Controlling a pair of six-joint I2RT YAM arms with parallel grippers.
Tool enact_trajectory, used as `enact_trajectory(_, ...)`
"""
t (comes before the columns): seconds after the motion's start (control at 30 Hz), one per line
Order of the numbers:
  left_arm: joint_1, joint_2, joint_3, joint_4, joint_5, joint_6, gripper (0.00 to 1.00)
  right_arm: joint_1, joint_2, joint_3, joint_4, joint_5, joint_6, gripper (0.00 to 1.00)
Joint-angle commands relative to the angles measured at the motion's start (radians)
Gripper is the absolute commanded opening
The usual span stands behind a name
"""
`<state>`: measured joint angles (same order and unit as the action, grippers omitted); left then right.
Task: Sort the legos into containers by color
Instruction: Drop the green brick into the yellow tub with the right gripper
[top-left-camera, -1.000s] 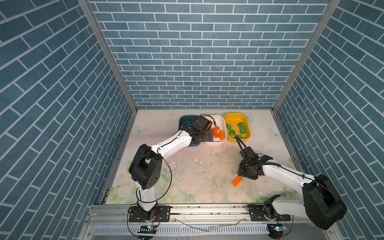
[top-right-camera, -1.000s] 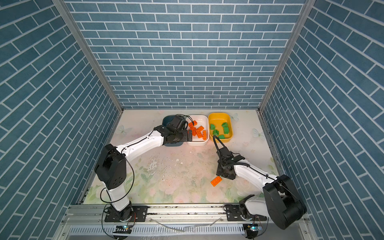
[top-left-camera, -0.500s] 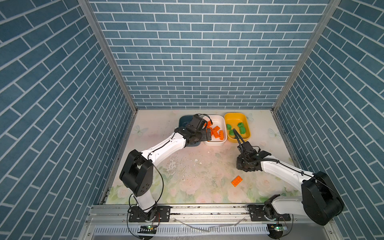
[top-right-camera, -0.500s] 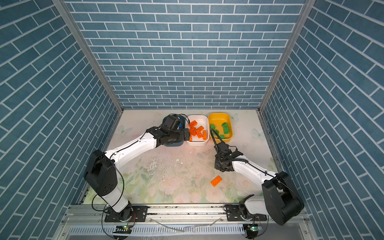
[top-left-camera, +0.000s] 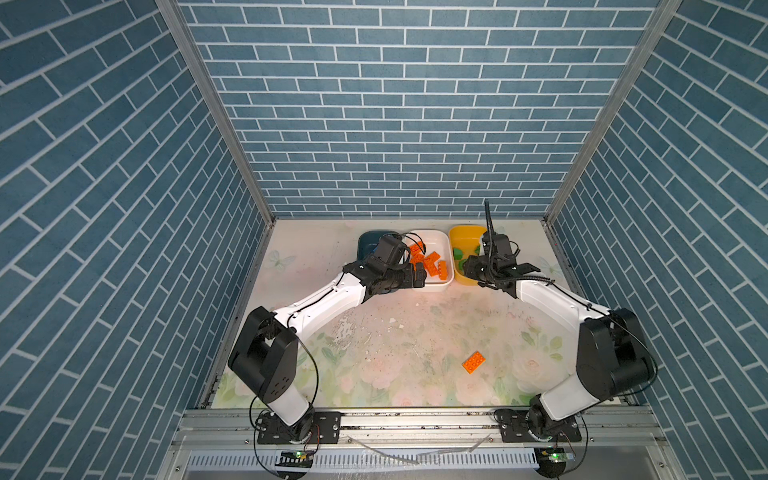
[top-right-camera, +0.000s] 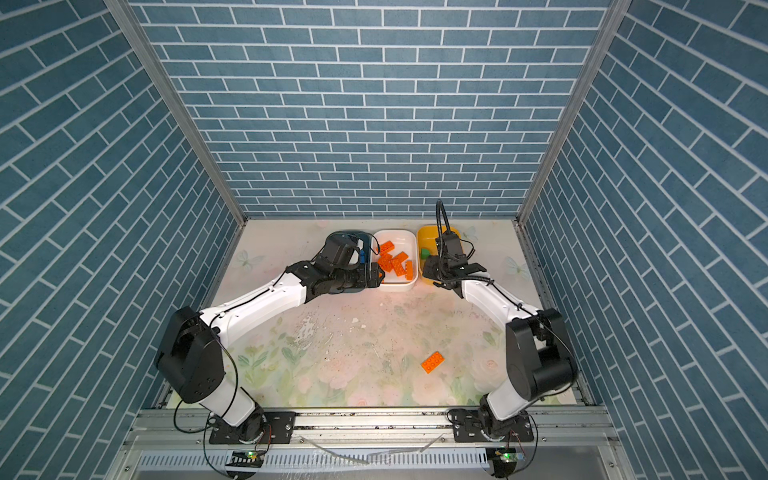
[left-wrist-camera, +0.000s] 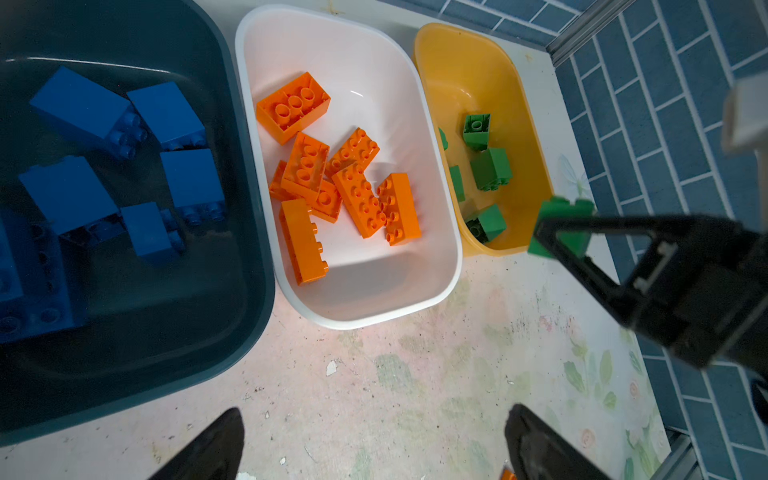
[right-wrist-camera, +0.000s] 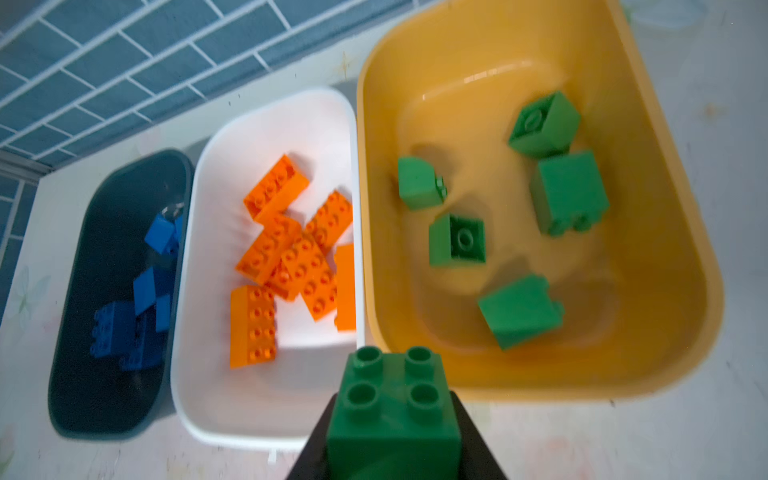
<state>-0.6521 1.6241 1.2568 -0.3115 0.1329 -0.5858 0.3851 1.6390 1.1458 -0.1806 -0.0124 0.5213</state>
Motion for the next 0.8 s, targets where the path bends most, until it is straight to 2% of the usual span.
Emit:
enact_trajectory(0.0,0.006,-0.030,-0.014,-0.012,-0.016,0.017,0.99,-0.025,0.139,0.163,-0.025,0.031,-0.104,0.26)
enact_trajectory(0.1,0.006,-0.051,-0.033,-0.023,-0.036,0.018,0.99,-0.046,0.290,0.331,-0.084,0.080,-0.155,0.27)
enact_trajectory(0.27,0.006,-0.089,-0.073,-0.038,-0.065,0.015,0.99,-0.058,0.506,0.621,-0.227,0.246,-0.207,0.31)
enact_trajectory(0.4,0.005,-0.112,-0.097,-0.049,-0.073,0.019,0.99,-0.058,0.576,0.742,-0.303,0.302,-0.219,0.50)
enact_trajectory(0.5,0.006,-0.117,-0.105,-0.056,-0.073,0.028,0.99,-0.058,0.535,0.715,-0.305,0.279,-0.216,0.65)
enact_trajectory(0.7,0.006,-0.121,-0.118,-0.043,-0.087,0.021,0.99,-0.053,0.307,0.433,-0.234,0.159,-0.151,0.71)
enact_trajectory(0.77,0.006,-0.125,-0.127,-0.026,-0.087,0.019,0.99,-0.048,0.218,0.322,-0.234,0.132,-0.115,0.77)
